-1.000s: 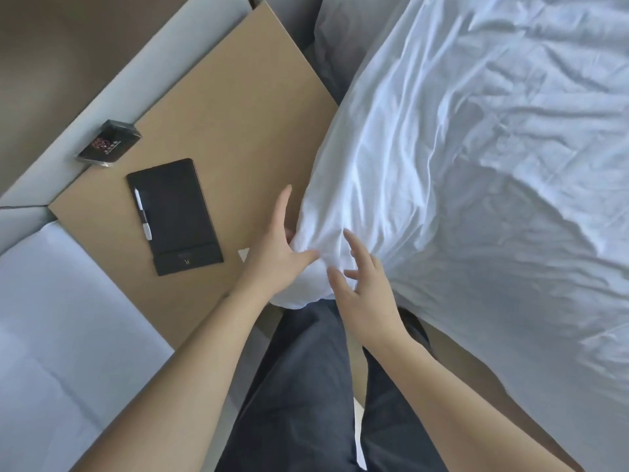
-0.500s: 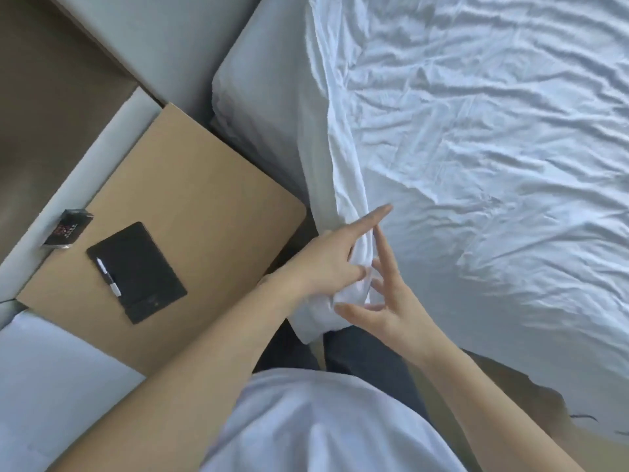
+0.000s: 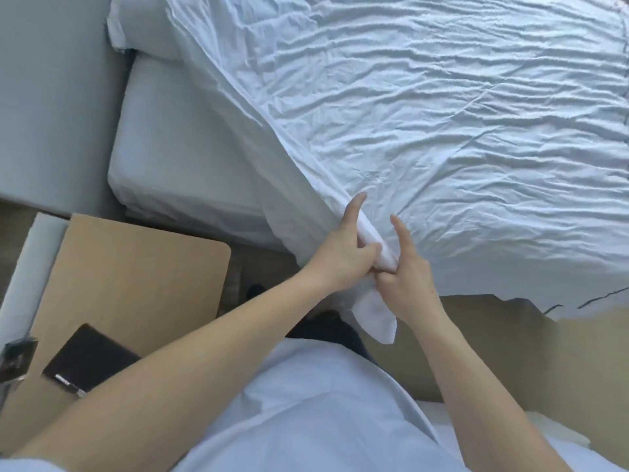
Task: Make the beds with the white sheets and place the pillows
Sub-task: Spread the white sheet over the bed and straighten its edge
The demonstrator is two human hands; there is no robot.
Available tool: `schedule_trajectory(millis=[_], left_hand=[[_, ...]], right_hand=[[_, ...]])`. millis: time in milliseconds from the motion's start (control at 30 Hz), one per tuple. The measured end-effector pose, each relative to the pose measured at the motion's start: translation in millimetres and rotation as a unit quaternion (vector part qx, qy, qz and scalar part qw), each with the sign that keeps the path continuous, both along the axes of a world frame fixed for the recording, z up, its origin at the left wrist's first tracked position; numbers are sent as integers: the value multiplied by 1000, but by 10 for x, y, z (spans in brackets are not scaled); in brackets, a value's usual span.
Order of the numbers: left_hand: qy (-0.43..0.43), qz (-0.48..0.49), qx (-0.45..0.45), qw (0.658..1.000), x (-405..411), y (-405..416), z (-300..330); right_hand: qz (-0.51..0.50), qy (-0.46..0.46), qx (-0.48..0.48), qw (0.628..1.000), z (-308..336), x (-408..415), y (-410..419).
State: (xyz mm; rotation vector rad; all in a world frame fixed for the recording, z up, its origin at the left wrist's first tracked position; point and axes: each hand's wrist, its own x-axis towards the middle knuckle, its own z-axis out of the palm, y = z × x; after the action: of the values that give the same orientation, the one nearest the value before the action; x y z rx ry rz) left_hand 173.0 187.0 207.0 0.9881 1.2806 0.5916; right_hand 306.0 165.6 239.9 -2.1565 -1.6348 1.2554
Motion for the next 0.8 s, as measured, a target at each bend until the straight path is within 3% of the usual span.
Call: schedule_trajectory(millis=[100, 200, 300, 467, 700, 800], left_hand=[[92, -85, 122, 985, -101, -36, -2], [242, -154, 282, 915, -230, -16, 64], [319, -208, 324, 866, -319, 140, 132], [330, -220, 404, 825, 9, 416, 428], [285, -332, 428, 791, 803, 841, 842], [307, -319, 464, 767, 1153, 972, 878]], right_hand=[[36, 57, -18, 998, 91, 222, -40], [33, 125, 10, 992, 241, 441, -89], [40, 166, 43, 984, 363, 614, -58], [57, 191, 104, 974, 754, 1137, -77], [12, 234, 144, 962, 905, 1975, -208], [-21, 225, 148, 963, 900, 2258, -314]])
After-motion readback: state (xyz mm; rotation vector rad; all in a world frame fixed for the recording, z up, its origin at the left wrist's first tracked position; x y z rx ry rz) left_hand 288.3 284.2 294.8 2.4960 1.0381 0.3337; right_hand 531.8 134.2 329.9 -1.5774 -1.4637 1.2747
